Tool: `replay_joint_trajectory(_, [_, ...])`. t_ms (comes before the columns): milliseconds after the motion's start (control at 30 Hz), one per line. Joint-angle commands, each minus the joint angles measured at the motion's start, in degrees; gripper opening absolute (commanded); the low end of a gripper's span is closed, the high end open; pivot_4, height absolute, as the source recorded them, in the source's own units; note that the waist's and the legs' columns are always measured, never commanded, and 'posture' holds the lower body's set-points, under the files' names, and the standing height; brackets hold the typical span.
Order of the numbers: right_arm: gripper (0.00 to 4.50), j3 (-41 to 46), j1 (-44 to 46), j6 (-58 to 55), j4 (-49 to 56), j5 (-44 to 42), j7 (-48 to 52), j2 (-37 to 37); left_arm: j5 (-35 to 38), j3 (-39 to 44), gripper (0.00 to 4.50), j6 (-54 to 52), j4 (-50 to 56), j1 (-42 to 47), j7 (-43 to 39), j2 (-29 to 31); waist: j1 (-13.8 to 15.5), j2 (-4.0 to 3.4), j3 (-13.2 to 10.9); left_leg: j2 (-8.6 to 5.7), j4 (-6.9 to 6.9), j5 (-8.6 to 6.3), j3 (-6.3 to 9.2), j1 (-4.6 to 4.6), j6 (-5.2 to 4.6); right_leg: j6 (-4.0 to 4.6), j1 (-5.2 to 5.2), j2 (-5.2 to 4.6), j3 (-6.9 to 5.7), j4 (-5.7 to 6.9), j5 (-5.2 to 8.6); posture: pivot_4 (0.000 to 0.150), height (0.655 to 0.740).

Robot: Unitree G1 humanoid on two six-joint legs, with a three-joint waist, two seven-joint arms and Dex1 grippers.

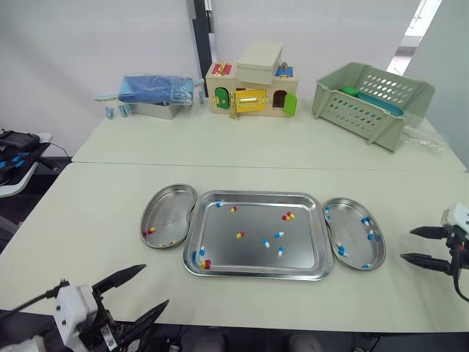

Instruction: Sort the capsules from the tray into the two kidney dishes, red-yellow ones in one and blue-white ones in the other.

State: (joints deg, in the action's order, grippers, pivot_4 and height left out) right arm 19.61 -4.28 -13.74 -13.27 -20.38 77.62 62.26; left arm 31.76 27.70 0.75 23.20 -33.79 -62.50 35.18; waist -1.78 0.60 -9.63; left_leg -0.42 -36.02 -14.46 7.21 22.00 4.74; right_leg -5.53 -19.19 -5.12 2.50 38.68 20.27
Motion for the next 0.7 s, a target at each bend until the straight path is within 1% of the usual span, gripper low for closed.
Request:
replay_joint_trajectory(33, [4.48, 8.63, -8.20, -3.99, 11.67, -5.72, 1.00, -1.64, 2.42, 1.16, 4.50, -6.57, 2.81, 2.61, 0.74, 5.67, 0.00, 0.00, 0.00, 0.02, 0.02, 0.00, 0.00, 0.00, 0.00, 0.01, 0.00, 0.03, 0.00, -0.02, 0.00, 0.150, 0.7400])
replay_joint_trajectory(133, [4.48, 11.68, -17.92, -6.43, 24.84, -9.37, 0.19, -5.88, 0.89, -0.74, 4.50, -10.21, 2.00, 6.68, -1.05, 12.06, 0.04, 0.05, 0.02, 0.06, 0.05, -0.01, 0.04, -0.02, 0.00, 0.02, 0.02, 0.07, -0.04, -0.03, 0.01, 0.150, 0.7400])
replay_joint_trajectory(267, [4.48, 12.09, -25.31, -7.79, 38.65, -13.41, -1.95, -11.29, -0.39, -4.59, 4.50, -13.85, -0.70, 13.22, -4.58, 19.25, -0.38, 0.02, 0.01, 0.09, 0.04, -0.02, -0.02, -0.08, 0.00, 0.04, 0.03, 0.10, 0.02, 0.03, 0.02, 0.150, 0.7400])
replay_joint_trajectory(367, [4.48, 9.52, -29.52, -5.02, 47.43, -12.82, -4.45, -15.85, -0.90, -9.28, 4.50, -15.27, -3.72, 21.55, -8.48, 23.82, -0.18, 0.04, 0.00, 0.12, 0.07, -0.02, 0.05, -0.11, 0.00, 0.06, 0.03, 0.15, -0.03, 0.06, 0.03, 0.150, 0.7400])
replay_joint_trajectory(400, [4.48, 7.96, -30.02, -3.82, 49.05, -11.75, -5.55, -17.13, -1.91, -11.32, 4.50, -14.90, -5.02, 24.28, -10.16, 25.18, -0.08, 0.05, 0.01, 0.12, 0.06, -0.02, 0.08, -0.09, 0.00, 0.06, 0.03, 0.15, -0.06, 0.06, 0.03, 0.150, 0.7400])
replay_joint_trajectory(500, [4.48, 1.48, -30.91, 1.11, 52.57, -7.65, -8.04, -20.87, -4.32, -18.34, 4.50, -14.54, -9.21, 34.97, -14.23, 26.80, -0.09, 0.12, 0.00, 0.11, 0.06, -0.02, 0.06, -0.09, 0.02, 0.06, 0.02, 0.16, -0.04, 0.05, 0.03, 0.150, 0.7400])
replay_joint_trajectory(600, [4.48, -2.18, -30.17, 3.69, 52.76, -5.35, -9.90, -22.32, -6.54, -23.68, 4.50, -13.92, -12.32, 43.11, -18.10, 26.91, -0.22, 0.15, -0.02, 0.11, 0.06, -0.02, 0.07, -0.08, 0.02, 0.06, 0.00, 0.16, -0.05, 0.06, 0.03, 0.150, 0.7400])
replay_joint_trajectory(700, [4.48, -4.23, -29.48, 4.54, 53.28, -4.91, -11.44, -22.68, -9.70, -29.45, 4.50, -9.99, -15.46, 50.71, -23.97, 26.33, -0.34, 0.16, -0.03, 0.11, 0.05, -0.02, 0.05, -0.08, 0.02, 0.06, -0.01, 0.17, -0.03, 0.09, 0.03, 0.150, 0.7400])
